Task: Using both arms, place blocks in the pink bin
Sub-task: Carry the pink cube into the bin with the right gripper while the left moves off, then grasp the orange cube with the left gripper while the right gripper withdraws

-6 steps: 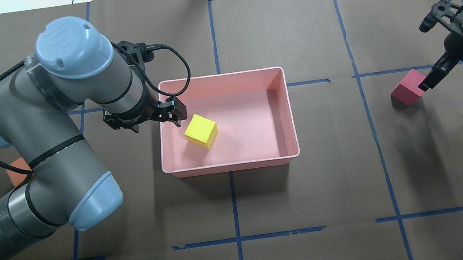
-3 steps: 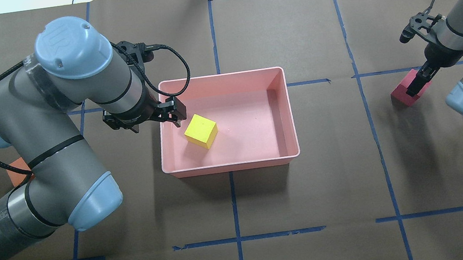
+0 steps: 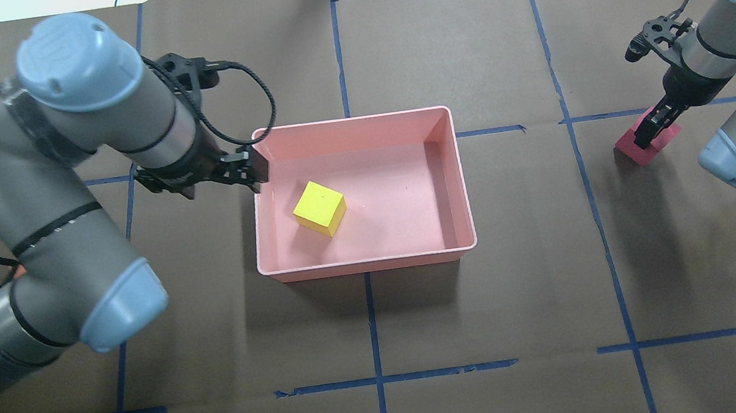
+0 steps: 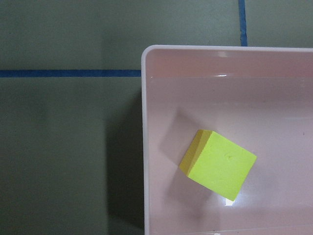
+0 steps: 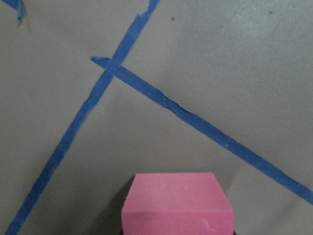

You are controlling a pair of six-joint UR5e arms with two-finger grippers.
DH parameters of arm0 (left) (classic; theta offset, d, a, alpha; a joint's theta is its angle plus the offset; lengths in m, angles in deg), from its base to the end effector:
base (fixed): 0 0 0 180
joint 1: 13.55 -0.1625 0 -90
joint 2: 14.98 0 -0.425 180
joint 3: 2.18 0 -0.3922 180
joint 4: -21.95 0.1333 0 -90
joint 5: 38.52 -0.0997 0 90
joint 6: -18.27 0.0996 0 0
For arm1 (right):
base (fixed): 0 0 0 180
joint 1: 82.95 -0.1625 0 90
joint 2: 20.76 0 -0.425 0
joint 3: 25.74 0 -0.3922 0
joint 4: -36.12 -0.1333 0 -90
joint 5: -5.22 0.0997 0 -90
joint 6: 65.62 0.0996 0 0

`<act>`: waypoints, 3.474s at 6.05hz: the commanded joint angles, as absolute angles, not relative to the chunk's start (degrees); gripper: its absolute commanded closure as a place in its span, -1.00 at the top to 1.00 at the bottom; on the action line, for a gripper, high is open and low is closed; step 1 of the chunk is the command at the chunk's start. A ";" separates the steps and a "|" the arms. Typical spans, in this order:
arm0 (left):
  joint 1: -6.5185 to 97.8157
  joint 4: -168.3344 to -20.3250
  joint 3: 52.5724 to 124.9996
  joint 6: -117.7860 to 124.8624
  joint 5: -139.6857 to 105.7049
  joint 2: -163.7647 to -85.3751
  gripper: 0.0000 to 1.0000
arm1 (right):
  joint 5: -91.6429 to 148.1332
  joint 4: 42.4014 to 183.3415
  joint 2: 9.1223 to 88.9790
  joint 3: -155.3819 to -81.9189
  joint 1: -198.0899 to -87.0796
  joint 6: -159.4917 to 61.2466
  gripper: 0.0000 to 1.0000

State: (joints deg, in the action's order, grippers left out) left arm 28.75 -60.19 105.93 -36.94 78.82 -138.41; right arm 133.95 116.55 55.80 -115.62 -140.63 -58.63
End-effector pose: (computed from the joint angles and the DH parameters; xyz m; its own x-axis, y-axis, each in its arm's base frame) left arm 0.3932 -0.4762 0.2052 0.6465 0.0969 -0.7567 -0.0069 0.9926 0.1213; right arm -0.2621 -0.5471 0.5183 0.5851 -0.5234 0.6194 0.4245 0.8485 0.3159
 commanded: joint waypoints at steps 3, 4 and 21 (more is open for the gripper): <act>40.57 -61.80 109.87 -3.52 81.01 -120.59 1.00 | 135.56 119.34 53.88 -128.71 -139.04 -32.51 -0.48; 41.20 -65.29 110.75 -1.70 81.01 -115.92 1.00 | 135.22 126.06 50.21 -133.19 -137.29 -23.53 -0.48; 34.00 -110.42 93.18 9.04 83.56 -102.51 0.00 | 118.16 143.88 36.90 -142.55 -121.10 2.84 1.00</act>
State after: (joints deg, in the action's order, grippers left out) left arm 34.16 -111.01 93.37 9.20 83.48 -102.19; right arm 118.16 143.88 36.80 -142.41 -121.09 2.84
